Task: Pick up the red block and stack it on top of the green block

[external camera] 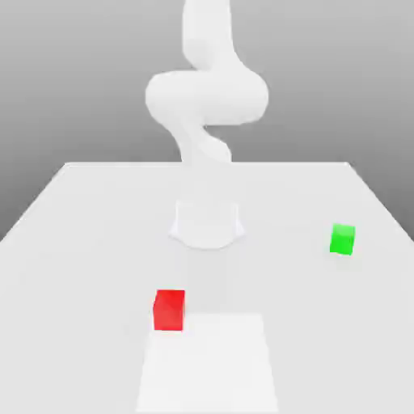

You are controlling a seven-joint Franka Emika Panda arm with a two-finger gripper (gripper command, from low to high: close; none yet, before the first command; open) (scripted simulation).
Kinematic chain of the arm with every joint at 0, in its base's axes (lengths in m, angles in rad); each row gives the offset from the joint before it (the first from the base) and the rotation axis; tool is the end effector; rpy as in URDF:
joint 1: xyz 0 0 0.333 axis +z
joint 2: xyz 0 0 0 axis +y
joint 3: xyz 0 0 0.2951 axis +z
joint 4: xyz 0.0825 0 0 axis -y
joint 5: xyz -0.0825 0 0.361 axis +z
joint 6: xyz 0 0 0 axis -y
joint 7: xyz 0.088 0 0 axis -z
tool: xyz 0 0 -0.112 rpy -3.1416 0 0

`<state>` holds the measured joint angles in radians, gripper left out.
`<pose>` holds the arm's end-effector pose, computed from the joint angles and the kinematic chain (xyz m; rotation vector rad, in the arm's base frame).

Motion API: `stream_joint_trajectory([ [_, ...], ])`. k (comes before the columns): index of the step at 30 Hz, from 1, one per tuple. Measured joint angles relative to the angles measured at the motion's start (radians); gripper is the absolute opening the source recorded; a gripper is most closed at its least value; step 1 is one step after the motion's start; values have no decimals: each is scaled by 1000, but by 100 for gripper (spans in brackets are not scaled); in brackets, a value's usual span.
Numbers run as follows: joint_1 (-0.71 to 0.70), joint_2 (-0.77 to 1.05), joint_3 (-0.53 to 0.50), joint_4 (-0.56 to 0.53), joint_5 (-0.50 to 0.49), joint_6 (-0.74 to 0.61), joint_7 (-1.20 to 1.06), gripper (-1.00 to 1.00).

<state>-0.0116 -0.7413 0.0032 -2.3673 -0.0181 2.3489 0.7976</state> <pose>0.3667 -0.0030 0.6431 -2.5080 1.0577 -0.9605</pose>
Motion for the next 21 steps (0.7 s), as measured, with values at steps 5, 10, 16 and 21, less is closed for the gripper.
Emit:
stream_joint_trajectory([
  [5,-28,142,-10,-160,-35,117,-11,0],
  [10,-57,284,-37,-323,-55,233,-33,0],
  [16,-77,505,-100,-531,-48,411,-90,0],
  [21,-94,795,-80,-562,75,640,-196,0],
])
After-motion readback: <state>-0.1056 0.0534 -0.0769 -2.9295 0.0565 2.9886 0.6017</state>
